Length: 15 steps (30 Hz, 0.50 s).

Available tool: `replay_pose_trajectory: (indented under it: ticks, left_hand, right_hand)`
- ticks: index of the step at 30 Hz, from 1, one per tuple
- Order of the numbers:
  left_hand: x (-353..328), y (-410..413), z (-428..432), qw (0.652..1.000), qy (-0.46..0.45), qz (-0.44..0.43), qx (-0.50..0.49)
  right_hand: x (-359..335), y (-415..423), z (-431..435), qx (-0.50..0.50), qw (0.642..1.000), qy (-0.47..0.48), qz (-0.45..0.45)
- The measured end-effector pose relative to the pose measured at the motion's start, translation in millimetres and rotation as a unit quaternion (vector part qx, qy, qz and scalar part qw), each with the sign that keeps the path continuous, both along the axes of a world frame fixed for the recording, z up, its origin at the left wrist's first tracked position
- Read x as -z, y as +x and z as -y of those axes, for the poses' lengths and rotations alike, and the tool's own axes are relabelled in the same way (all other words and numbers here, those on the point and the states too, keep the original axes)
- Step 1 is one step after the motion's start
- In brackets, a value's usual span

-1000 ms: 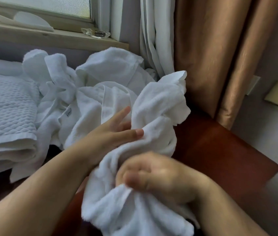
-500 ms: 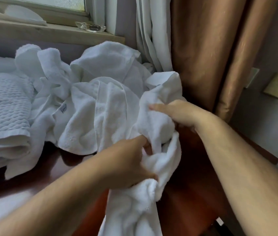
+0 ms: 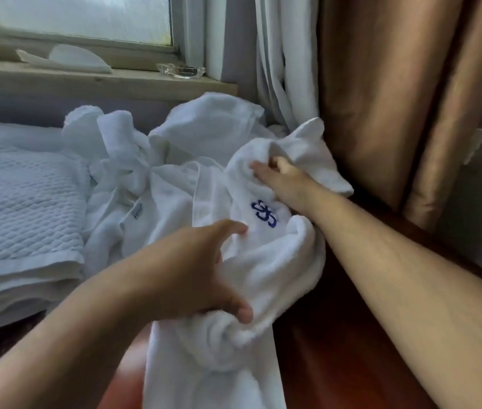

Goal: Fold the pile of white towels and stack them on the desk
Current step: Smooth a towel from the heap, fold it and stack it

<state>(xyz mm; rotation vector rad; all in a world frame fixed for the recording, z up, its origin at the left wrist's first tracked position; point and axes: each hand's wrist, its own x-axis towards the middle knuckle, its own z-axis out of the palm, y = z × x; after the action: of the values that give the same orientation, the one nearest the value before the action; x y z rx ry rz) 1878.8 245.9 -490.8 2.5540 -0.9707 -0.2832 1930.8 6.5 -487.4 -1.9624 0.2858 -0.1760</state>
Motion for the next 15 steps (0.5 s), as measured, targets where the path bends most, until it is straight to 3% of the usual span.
replay_pose_trajectory:
  ticks: [2, 5, 7, 12, 15]
  left_hand:
    - [5.8, 5.8, -4.0, 1.000, 0.007, 0.008, -0.010]
    - [12.2, 16.4, -6.9, 0.997, -0.023, 0.053, -0.055]
    - [12.8, 20.8, -7.2, 0.986, -0.060, 0.109, -0.113]
    - [2.9, 25.2, -20.6, 0.900, -0.220, 0.320, -0.197]
    - [-4.0, 27.9, -28.4, 0.862, -0.311, 0.322, -0.236]
  right_hand:
    - [4.5, 3.4, 0.3, -0.006, 0.994, -0.105, 0.036]
    - [-2.3, -6.1, 5.6, 0.054, 0.978, -0.143, 0.143]
    - [-6.0, -14.3, 11.6, -0.033, 0.980, -0.119, 0.157]
    - [-25.3, -26.0, 1.8, -0.269, 0.937, -0.216, -0.049]
    - [-24.8, -17.4, -15.9, -0.239, 0.910, -0.326, -0.095]
